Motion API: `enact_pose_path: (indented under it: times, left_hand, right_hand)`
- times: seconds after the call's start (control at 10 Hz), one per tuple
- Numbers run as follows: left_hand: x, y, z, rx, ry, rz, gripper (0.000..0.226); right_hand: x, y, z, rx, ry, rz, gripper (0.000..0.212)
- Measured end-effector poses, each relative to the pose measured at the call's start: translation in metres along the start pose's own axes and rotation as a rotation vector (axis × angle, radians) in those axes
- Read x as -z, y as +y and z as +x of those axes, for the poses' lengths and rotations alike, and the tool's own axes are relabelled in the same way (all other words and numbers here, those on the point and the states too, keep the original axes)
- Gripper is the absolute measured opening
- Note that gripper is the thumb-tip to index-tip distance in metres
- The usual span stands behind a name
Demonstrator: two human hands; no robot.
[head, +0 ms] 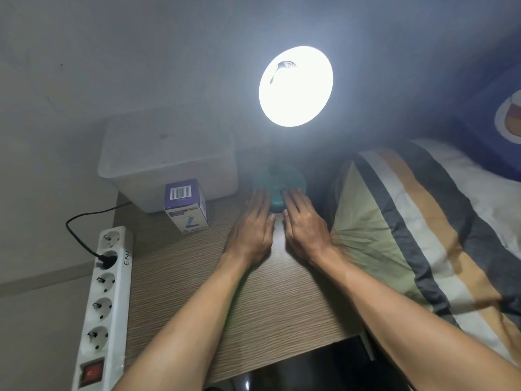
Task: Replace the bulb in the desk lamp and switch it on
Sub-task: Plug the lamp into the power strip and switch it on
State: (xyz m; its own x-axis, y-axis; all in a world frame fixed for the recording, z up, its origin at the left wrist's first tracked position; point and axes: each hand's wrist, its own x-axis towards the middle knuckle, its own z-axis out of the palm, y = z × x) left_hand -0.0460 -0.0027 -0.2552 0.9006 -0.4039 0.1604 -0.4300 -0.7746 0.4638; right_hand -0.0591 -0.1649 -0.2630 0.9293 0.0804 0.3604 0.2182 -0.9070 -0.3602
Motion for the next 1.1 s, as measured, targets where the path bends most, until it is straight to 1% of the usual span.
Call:
enact_pose_path:
  times: [0.3,0.5,0.6,0.7,0.8,0.9,1.0,1.1]
  left_hand:
    - [-0.001,-0.001,0.001,-0.005,0.002,0.006,0.061]
    - [0.000,-0.001,0.001,-0.021,0.007,0.003,0.058]
    - [0.000,-0.001,-0.001,-0.042,0.015,0.036,0.060]
    - [-0.002,-0.002,0.000,-0.034,0.027,0.014,0.063]
    - [-0.005,-0.007,0.002,-0.055,0.043,0.076,0.062]
    - [-0.003,-0.005,0.001,-0.042,0.000,0.179,0.059]
    - [0.009,0.007,0.005,-0.013,-0.067,0.228,0.059]
    - [0.027,0.021,-0.011,0.012,-0.133,0.199,0.066]
  right_hand:
    - [0.004,-0.002,0.001,-0.012,0.006,-0.051,0.046]
    - [0.006,-0.003,0.004,-0.009,0.014,-0.093,0.044]
    - [0.005,-0.003,0.006,0.004,0.036,-0.133,0.044]
    - [0.002,-0.002,0.008,-0.015,0.038,-0.116,0.046]
    - [-0.001,0.001,0.008,-0.004,0.022,-0.134,0.050]
    - [0.011,-0.003,0.011,-0.031,-0.063,-0.151,0.048]
    - [0.031,-0.009,0.025,-0.043,-0.193,-0.091,0.044]
    - [0.056,-0.012,0.020,-0.072,-0.259,-0.027,0.049]
